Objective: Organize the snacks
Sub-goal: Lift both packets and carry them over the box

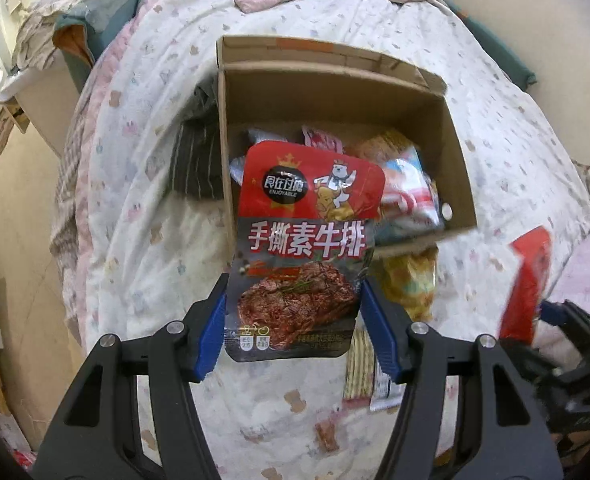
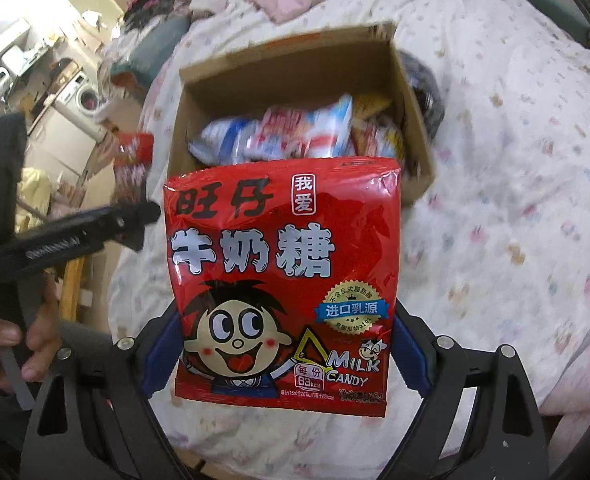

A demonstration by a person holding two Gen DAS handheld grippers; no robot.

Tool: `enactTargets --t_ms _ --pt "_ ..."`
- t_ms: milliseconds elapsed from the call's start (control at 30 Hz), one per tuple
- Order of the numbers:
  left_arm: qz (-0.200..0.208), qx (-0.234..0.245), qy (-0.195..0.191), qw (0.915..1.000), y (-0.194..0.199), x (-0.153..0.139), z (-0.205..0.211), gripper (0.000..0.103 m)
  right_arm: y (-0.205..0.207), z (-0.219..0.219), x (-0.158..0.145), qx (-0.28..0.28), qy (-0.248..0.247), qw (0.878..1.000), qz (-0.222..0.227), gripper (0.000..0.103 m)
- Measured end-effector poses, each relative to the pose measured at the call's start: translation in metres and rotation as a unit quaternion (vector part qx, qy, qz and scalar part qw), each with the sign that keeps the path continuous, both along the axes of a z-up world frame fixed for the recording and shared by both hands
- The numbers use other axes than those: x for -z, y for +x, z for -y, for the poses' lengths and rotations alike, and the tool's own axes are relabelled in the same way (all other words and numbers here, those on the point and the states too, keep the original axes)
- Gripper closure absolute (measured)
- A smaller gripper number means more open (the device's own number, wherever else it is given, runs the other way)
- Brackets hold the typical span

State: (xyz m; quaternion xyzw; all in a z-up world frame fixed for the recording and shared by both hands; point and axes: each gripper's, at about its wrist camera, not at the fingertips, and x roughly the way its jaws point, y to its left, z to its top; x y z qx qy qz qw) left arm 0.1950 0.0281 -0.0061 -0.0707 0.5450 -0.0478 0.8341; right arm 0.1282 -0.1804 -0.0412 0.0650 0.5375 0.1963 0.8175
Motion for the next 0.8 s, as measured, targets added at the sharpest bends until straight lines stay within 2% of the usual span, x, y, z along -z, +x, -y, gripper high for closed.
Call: enactTargets --t_ms 300,433,567,733,800 --pt "0.047 -0.015 0.017 0.9986 0.034 -0.025 0.0 0.044 0.058 0.02 -0.031 0.018 0.01 0.999 0.037 0.012" --pt "0.048 -0.033 0.006 0.9983 0.05 -0.02 -0.003 0.044 0.087 0.028 -0.038 0.028 0.024 0.998 0.051 0.012" --pt "0.048 -0.035 0.012 0.9982 0.062 -0.01 0.001 0.044 0.112 0.032 -0.038 0.03 0.037 0.997 0.057 0.012" --pt "0.054 -0.046 0.001 0.9975 0.076 -0.001 0.0 0.044 0.142 0.042 -0.045 0.052 0.087 0.993 0.068 0.012" --pt "0.067 -0.042 0.013 0.9968 0.079 0.0 0.001 0.044 0.153 0.043 -0.045 0.055 0.098 0.991 0.077 0.012"
